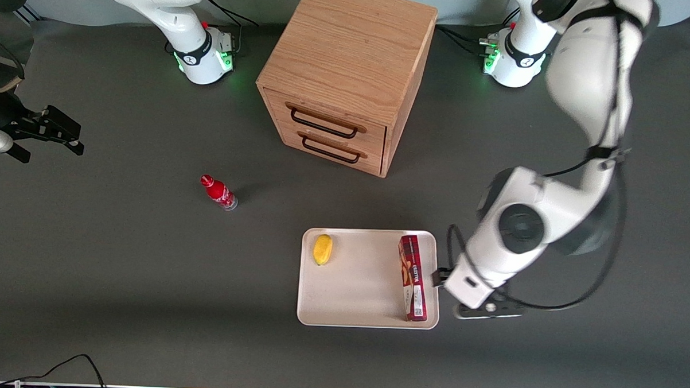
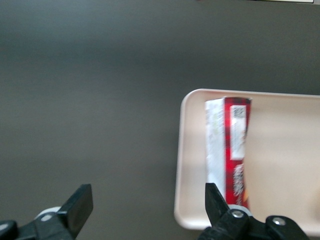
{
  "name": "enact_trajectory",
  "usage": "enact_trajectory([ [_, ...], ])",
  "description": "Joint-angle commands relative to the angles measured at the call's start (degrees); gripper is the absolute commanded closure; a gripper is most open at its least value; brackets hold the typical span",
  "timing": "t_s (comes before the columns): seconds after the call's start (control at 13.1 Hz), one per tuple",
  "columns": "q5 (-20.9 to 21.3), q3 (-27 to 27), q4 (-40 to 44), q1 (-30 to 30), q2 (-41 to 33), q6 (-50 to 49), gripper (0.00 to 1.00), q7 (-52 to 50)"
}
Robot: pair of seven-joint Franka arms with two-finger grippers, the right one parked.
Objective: Place red cookie box on tray
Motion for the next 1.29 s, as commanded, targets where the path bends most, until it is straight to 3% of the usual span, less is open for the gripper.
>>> enact_trajectory([
  [0.0, -4.39, -1.45, -5.80, 7.42, -12.44, -11.95, 0.00, 12.29],
  [0.3, -6.60, -1.36, -6.67, 13.58, -22.64, -23.67, 0.00, 23.82],
  [0.53, -7.82, -1.18, -15.69, 17.79, -35.01, -25.18, 0.00, 29.71],
  [0.68, -11.68, -1.01, -18.89, 22.27, -40.75, -26.05, 0.00, 32.18],
  [1.22, -12.22, -0.13, -13.54, 23.08, -39.71, -29.40, 0.00, 34.65],
])
